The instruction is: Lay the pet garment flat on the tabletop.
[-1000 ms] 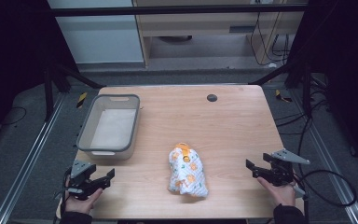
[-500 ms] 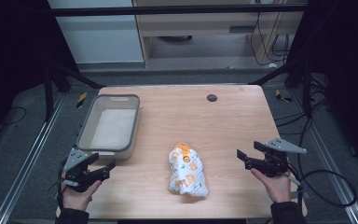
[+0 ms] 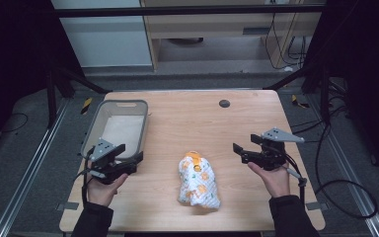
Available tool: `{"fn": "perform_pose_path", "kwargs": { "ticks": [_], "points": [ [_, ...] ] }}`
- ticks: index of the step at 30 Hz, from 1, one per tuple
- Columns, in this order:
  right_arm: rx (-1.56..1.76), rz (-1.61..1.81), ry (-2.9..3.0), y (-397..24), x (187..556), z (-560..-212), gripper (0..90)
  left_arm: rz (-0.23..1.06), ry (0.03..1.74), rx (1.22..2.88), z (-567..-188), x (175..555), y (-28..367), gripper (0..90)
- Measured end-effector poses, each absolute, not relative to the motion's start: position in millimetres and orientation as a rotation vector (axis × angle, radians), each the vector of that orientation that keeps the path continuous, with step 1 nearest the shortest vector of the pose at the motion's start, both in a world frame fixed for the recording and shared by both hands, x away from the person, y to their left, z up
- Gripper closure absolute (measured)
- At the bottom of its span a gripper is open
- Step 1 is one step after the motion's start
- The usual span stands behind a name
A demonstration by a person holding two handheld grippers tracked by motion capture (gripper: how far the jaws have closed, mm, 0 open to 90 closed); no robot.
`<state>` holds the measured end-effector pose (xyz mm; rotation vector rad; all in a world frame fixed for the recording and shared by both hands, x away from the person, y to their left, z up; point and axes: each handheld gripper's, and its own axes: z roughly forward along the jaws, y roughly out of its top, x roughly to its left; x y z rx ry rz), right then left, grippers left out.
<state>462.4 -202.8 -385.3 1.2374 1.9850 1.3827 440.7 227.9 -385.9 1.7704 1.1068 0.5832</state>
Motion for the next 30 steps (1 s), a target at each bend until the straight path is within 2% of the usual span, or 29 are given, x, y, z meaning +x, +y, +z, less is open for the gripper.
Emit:
{"fn": "perform_pose_path", "kwargs": {
  "ticks": [10,30],
  "points": [
    [1.236,1.365,2.076,-188.9,466.0,-412.6,28.1,0.519,1.064,1.868,-409.5,456.8,181.5,30.2],
    [1.213,1.324,2.253,-157.0,472.8,-447.3,35.3,0.407,1.046,2.008,-446.7,475.2,140.5,32.3]
  ]
}}
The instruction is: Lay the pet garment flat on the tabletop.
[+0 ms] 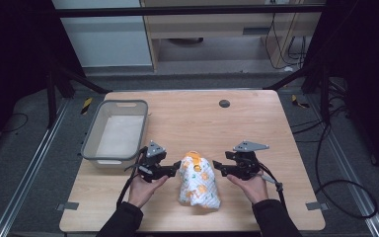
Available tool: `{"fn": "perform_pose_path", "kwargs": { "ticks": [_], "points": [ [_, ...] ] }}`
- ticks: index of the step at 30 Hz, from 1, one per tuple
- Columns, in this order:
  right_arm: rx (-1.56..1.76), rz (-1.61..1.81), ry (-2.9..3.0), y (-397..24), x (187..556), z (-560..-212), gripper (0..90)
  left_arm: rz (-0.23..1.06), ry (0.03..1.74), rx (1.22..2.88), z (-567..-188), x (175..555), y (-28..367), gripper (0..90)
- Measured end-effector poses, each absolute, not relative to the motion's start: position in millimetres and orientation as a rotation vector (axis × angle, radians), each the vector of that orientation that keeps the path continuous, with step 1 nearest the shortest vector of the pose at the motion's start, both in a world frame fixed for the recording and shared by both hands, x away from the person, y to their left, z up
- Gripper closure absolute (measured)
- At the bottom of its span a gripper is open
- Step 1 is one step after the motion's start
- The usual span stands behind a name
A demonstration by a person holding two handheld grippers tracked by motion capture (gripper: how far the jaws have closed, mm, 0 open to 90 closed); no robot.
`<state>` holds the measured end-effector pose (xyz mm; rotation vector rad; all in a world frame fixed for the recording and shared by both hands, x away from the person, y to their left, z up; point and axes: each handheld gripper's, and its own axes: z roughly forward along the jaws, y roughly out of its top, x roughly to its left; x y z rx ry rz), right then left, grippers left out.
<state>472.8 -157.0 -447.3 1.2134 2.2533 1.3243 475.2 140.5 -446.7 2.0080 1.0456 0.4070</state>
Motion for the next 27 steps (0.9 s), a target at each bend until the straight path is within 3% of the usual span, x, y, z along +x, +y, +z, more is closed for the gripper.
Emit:
{"fn": "perform_pose_path", "kwargs": {
  "ticks": [10,16,24,27],
  "points": [
    [1.214,1.317,2.33,-140.3,476.8,-464.4,37.9,0.348,1.03,2.073,-465.4,477.4,131.7,35.5],
    [1.219,1.317,2.374,-135.1,479.2,-472.8,43.3,0.323,0.997,2.093,-472.3,476.3,126.6,41.9],
    [1.214,1.327,2.436,-133.8,481.1,-479.1,59.3,0.22,1.009,2.086,-484.1,479.2,125.6,56.6],
    [1.207,1.321,2.447,-133.4,481.0,-480.2,67.3,0.197,0.996,2.09,-485.1,478.7,124.4,66.0]
  ]
}}
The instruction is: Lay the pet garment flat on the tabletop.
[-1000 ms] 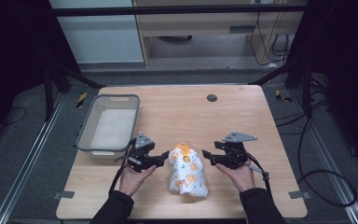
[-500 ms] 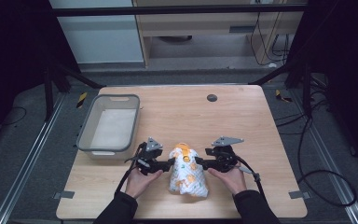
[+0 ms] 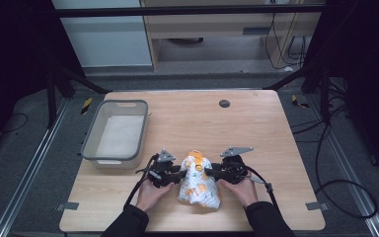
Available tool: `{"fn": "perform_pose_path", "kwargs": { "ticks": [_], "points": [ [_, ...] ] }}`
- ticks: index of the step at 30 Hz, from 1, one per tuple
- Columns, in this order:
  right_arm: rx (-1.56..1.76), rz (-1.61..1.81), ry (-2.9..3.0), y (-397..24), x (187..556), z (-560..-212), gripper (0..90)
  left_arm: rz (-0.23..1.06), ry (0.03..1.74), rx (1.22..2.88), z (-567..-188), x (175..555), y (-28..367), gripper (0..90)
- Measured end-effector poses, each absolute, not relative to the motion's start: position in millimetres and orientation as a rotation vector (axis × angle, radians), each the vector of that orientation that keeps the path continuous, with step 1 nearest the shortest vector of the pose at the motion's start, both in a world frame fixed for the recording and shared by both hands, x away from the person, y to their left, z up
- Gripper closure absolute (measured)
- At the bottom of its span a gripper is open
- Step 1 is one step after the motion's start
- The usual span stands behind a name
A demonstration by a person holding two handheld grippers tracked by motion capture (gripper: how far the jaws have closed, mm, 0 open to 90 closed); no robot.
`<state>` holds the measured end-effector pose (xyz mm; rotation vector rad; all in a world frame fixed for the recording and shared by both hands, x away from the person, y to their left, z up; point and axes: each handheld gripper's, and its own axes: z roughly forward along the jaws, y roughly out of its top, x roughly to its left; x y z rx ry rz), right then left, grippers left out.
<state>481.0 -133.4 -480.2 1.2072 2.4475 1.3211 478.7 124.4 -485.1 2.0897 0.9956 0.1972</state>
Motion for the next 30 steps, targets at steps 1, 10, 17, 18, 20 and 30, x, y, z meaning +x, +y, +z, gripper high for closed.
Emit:
{"fn": "perform_pose_path", "kwargs": {
  "ticks": [1,10,17,18,20,30],
  "points": [
    [1.203,1.321,2.45,-133.4,481.1,-480.4,70.0,0.192,0.991,2.098,-485.4,478.6,123.9,68.6],
    [1.219,1.327,2.49,-135.4,482.4,-480.4,87.7,0.156,0.968,2.141,-488.7,478.1,120.3,88.4],
    [1.228,1.352,2.481,-139.8,480.9,-475.3,88.5,0.147,0.94,2.125,-482.1,475.7,124.5,89.6],
    [1.232,1.355,2.48,-140.5,480.4,-474.3,88.5,0.15,0.935,2.121,-480.4,474.9,125.5,89.6],
    [1.229,1.368,2.471,-142.8,479.4,-471.7,88.6,0.157,0.93,2.114,-476.6,473.4,127.3,89.7],
    [1.186,1.441,2.4,-156.5,470.6,-455.1,88.6,0.233,0.856,2.084,-447.0,458.3,131.3,89.9]
  ]
}}
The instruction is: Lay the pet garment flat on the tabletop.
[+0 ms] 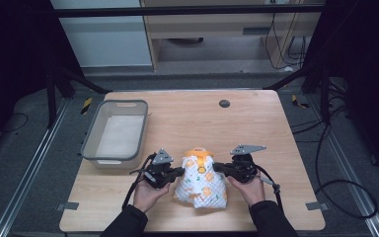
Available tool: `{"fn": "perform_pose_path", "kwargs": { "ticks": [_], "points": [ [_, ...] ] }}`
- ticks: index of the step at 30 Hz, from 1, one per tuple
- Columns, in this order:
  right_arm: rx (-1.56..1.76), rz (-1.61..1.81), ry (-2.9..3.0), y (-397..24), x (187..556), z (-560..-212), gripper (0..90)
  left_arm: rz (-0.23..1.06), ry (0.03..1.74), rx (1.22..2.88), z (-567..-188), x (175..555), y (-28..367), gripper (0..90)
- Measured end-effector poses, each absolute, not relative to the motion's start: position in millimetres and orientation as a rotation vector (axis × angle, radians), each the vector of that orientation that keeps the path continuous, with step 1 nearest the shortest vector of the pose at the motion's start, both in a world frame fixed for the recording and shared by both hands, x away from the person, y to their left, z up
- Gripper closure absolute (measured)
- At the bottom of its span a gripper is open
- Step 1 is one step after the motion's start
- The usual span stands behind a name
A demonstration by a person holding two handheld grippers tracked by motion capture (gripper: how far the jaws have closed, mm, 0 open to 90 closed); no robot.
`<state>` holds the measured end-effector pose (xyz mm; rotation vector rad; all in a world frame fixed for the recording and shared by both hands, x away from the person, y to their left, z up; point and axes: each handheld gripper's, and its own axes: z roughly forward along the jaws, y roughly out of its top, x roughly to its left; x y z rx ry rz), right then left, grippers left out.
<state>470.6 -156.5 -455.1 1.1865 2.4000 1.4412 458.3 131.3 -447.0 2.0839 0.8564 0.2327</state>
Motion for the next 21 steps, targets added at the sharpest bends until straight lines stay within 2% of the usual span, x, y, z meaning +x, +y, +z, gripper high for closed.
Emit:
{"fn": "perform_pose_path", "kwargs": {
  "ticks": [15,21],
  "points": [
    [1.086,1.547,2.299,-159.2,457.1,-426.1,88.5,0.285,0.813,1.998,-414.0,443.7,138.3,89.9],
    [1.046,1.594,2.252,-158.9,445.9,-407.5,88.3,0.33,0.788,1.946,-390.0,432.6,142.3,89.9]
  ]
}}
